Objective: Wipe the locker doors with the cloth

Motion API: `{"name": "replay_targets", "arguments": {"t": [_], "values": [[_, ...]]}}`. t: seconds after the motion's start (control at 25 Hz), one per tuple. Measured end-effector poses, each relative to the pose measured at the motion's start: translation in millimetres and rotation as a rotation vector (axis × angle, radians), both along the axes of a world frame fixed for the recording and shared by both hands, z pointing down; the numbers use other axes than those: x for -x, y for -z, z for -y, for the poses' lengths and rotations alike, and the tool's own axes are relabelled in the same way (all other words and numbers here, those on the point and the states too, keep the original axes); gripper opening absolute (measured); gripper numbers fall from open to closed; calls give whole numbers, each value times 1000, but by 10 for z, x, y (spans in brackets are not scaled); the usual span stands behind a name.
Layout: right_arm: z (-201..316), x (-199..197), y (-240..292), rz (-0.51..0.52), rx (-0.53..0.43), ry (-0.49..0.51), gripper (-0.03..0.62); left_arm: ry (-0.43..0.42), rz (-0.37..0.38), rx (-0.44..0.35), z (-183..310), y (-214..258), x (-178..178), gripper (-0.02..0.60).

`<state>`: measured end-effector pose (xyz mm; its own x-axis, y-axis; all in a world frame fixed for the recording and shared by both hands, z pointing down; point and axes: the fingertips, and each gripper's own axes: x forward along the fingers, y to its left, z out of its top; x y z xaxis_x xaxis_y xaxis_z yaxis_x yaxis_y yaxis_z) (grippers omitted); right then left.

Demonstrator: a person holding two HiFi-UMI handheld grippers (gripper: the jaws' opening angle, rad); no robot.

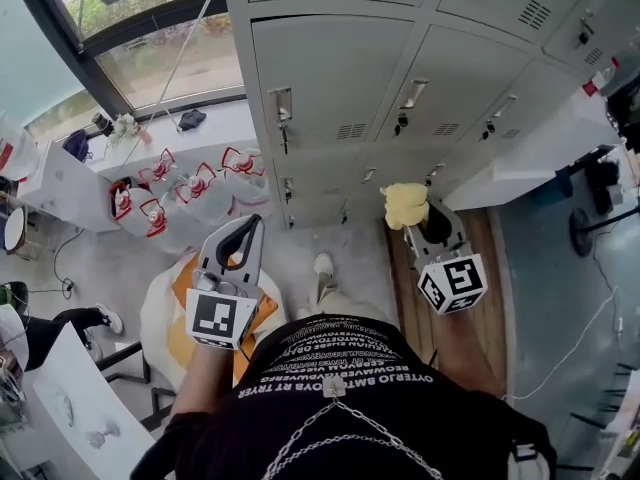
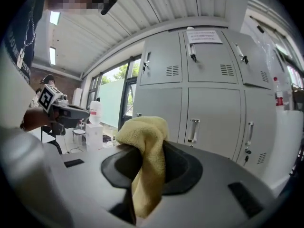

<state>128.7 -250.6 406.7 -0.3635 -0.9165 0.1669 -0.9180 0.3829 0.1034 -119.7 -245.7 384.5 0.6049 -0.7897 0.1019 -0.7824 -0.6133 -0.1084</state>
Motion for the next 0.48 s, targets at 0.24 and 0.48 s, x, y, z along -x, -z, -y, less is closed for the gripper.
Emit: {"name": "replay_targets", "arguments": {"t": [0.24, 0.48], "values": [[-438, -22, 84, 6, -18, -36, 101, -106, -3, -7, -206, 14, -342, 6], [-647, -258, 91, 31, 15, -103, 101, -179, 3, 25, -322, -86, -555, 6]]}}
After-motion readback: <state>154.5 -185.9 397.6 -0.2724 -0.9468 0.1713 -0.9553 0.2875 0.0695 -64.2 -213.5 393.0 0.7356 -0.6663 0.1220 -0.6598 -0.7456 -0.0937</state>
